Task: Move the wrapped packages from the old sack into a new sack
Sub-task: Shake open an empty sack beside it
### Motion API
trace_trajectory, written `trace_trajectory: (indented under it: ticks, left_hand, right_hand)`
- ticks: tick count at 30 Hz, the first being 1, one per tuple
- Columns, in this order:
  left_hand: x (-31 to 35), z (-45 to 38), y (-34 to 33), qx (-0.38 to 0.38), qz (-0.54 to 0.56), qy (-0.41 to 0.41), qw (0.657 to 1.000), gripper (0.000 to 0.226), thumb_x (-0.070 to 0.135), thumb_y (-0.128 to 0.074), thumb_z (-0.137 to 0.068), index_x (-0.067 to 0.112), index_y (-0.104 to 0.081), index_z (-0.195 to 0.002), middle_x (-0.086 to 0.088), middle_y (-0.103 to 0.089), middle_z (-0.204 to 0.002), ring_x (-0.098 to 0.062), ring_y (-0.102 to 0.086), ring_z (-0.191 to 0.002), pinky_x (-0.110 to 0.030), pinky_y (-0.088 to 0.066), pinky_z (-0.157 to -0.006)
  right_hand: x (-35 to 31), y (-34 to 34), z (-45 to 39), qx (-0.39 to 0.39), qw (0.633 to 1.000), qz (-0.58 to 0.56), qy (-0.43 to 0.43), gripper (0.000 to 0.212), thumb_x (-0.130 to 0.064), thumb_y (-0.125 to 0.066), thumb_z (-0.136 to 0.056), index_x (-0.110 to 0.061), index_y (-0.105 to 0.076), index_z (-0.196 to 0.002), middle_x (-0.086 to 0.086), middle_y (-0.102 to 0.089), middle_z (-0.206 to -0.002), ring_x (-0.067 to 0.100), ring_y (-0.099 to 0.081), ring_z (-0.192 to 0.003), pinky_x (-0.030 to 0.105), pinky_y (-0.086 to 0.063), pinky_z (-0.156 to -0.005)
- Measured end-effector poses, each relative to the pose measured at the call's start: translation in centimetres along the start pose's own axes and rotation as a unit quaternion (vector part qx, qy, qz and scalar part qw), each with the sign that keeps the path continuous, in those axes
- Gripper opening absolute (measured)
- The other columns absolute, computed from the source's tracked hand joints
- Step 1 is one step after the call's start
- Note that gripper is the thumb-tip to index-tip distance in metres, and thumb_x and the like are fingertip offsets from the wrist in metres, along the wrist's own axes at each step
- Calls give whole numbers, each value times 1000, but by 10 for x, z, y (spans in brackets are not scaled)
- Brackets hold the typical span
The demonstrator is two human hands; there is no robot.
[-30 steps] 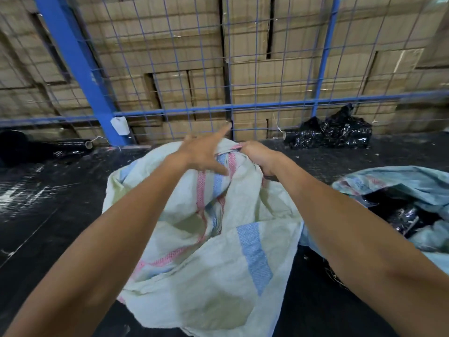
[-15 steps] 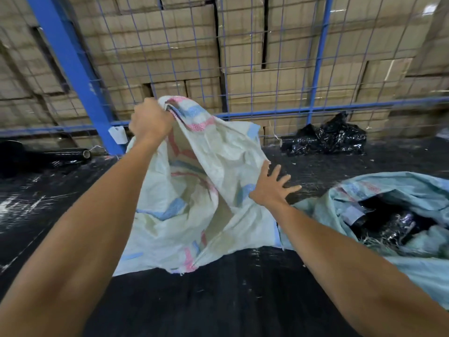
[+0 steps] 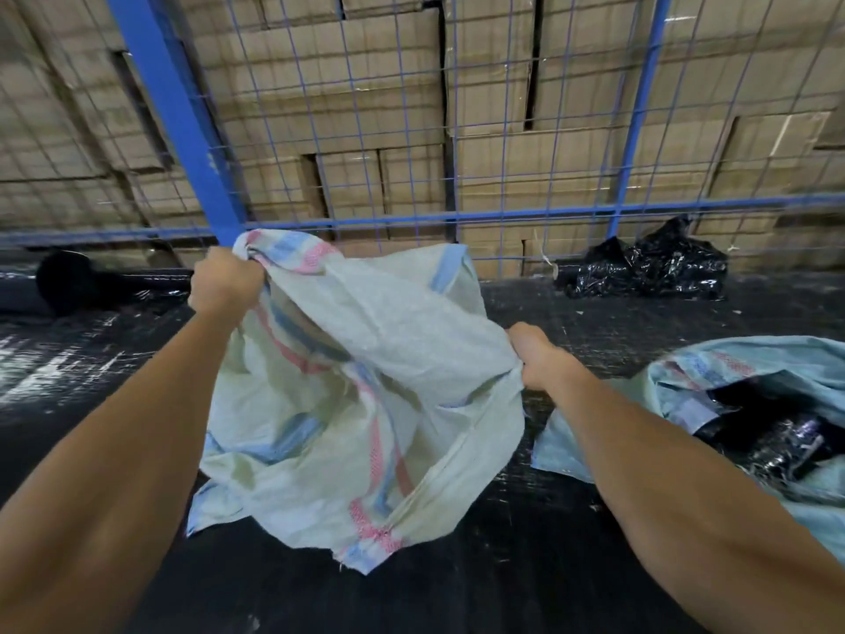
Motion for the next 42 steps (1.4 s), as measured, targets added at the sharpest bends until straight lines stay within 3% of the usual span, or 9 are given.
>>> trace_trajectory:
  ticks: [4,9,14,22,25,28,32,38,42]
  left_hand:
    - [27,18,-18,-36,-4,-42,998,45,28,-55,-88,1,-58,-123,-23,-60,-128,-43,-57,-118,-47,-47,-97]
    - [76,51,-54,-95,-22,-137,986,31,29,-54,-84,4,-62,-100,-20,-66,-113,-40,-63,-102,-42,-51,-80]
    - [70,56,-57,-150,-211,-272,927,41,48,-71,-78,14,-69,-101,-15,-69,-104,-36,-64,-92,-40,-50,-73]
    - [75,107,-105,-283,-257,-404,831,122,66,-75,-68,30,-2,-158,-7,-27,-161,-24,-21,-150,-55,3,-121]
    - [116,160,-122,-303,-191,-503,787,86,57,-69,-75,38,-30,-149,3,-51,-146,-24,-43,-138,-51,-30,-111]
    - [121,139,-122,-179,-222,-416,864,28,35,-55,-87,21,-64,-110,-8,-67,-113,-36,-61,-110,-42,-45,-79]
    - [129,107,-101,-108,-166,-291,936,26,28,-55,-89,9,-65,-103,-14,-67,-106,-37,-64,-101,-38,-44,-74]
    - [160,112,-77,-221,77,-270,934,29,21,-62,-83,9,-48,-62,-2,-48,-57,-20,-45,-55,-31,-35,-54]
    - [161,129,-59,-372,135,-284,873,22,25,-80,-78,7,-75,-90,-3,-78,-83,-9,-68,-72,-26,-53,-69]
  right_hand:
    - [-24,-50,17,-62,955,274,99,70,-64,-44,-92,-23,-41,-149,7,-35,-155,30,-37,-140,47,-35,-112]
    - [-48,-118,55,-61,830,391,393,109,-78,-53,-76,-25,-5,-158,-6,-8,-165,12,-8,-151,42,-3,-119]
    - [-14,-57,22,-41,948,269,165,25,-13,-46,-96,-1,-64,-107,11,-62,-98,34,-62,-99,24,-45,-69]
    - [-46,-46,32,-157,979,95,93,48,7,-42,-88,-10,-66,-49,4,-57,-51,23,-51,-57,29,-41,-57]
    - [-65,-45,33,-159,980,67,99,37,2,-42,-89,-8,-63,-60,3,-54,-54,20,-48,-58,20,-43,-48]
    - [-93,-29,36,10,945,204,257,18,-31,-57,-88,-18,-65,-98,4,-64,-91,23,-60,-84,26,-48,-68]
    - [-90,-19,74,259,773,301,494,83,-72,-49,-83,-23,-34,-149,2,-36,-153,21,-34,-142,47,-26,-117]
    - [-9,-2,12,260,825,415,281,145,-84,-68,-53,-28,19,-154,10,23,-162,38,14,-150,68,3,-114]
    - [-31,29,11,323,859,270,290,112,-50,-78,-72,-26,-6,-155,2,-43,-149,25,-40,-138,52,-6,-116]
Point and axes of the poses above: each hand's wrist, its own z-axis away from the middle knuckle, its own y-axis out of the back of the hand, x = y × z, the point moved 8 cm from there along -z, towards the middle knuckle
